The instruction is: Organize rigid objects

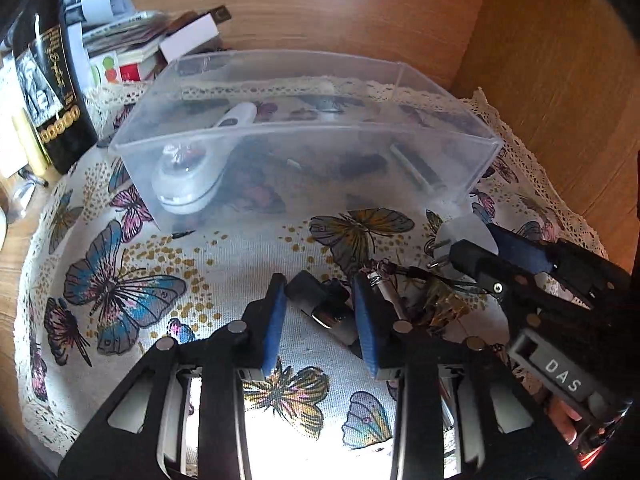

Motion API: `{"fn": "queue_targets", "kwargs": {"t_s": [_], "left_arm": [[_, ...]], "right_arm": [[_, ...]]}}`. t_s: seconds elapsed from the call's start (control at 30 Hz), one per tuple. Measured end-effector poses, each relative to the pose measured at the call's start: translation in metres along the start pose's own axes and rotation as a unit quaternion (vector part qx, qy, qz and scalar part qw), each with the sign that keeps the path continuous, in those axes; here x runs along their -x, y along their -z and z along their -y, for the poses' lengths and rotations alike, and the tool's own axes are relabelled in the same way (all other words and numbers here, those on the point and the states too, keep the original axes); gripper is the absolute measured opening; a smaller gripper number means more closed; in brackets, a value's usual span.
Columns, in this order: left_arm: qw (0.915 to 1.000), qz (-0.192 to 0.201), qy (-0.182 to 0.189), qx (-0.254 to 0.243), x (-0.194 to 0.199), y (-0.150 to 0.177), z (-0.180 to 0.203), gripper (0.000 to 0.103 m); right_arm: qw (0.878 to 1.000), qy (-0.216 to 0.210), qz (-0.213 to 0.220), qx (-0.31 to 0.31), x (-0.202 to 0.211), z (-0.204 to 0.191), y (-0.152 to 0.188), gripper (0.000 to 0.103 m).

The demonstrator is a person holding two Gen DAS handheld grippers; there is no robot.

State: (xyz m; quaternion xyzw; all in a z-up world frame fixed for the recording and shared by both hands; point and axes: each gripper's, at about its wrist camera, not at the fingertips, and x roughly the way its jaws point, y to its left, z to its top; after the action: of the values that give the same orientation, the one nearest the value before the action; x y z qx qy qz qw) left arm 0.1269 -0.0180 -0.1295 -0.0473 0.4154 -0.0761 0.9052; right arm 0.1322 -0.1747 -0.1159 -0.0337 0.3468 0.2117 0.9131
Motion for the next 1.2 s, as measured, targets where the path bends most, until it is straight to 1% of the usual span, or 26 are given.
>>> {"fn": "queue_targets", "kwargs": {"t_s": [0.1, 0.13, 0.2, 0.33, 0.57, 0.83, 1.0, 1.2], "left_arm": [[1.0, 0.008, 0.0, -0.002, 0.005, 0.0, -0.002, 0.031], [0.9999, 0.012, -0.004, -0.003, 0.007, 0.0, -0.002, 0.03], [0.9998, 0.019, -0.003, -0.005, 0.011, -0.001, -0.003, 0.023], [0.9991, 0.039, -0.015, -0.009, 0.021, -0.005, -0.005, 0.023], [0.997, 0.073, -0.02, -0.013, 0.042, -0.015, -0.008, 0.023], [0.9918, 0.122, -0.034, -0.02, 0.068, -0.033, -0.012, 0.023], [0.9875, 0.15, -0.046, -0.019, 0.078, -0.048, -0.017, 0.023], [0.9837, 0.169, -0.056, -0.022, 0.081, -0.067, -0.022, 0.023]], "right_arm": [[1.0, 0.01, 0.006, -0.001, 0.003, 0.002, 0.0, 0.029], [1.0, 0.012, 0.007, -0.003, 0.004, 0.003, 0.0, 0.029], [1.0, 0.018, 0.012, -0.005, 0.006, 0.005, 0.0, 0.027], [0.999, 0.02, 0.025, -0.007, 0.014, 0.008, -0.003, 0.027], [0.998, 0.021, 0.056, -0.004, 0.032, 0.007, -0.013, 0.027], [0.995, 0.017, 0.102, 0.006, 0.053, 0.0, -0.032, 0.027], [0.992, 0.013, 0.129, 0.009, 0.057, -0.005, -0.048, 0.027], [0.989, 0.012, 0.149, 0.017, 0.054, -0.009, -0.065, 0.027]]}}
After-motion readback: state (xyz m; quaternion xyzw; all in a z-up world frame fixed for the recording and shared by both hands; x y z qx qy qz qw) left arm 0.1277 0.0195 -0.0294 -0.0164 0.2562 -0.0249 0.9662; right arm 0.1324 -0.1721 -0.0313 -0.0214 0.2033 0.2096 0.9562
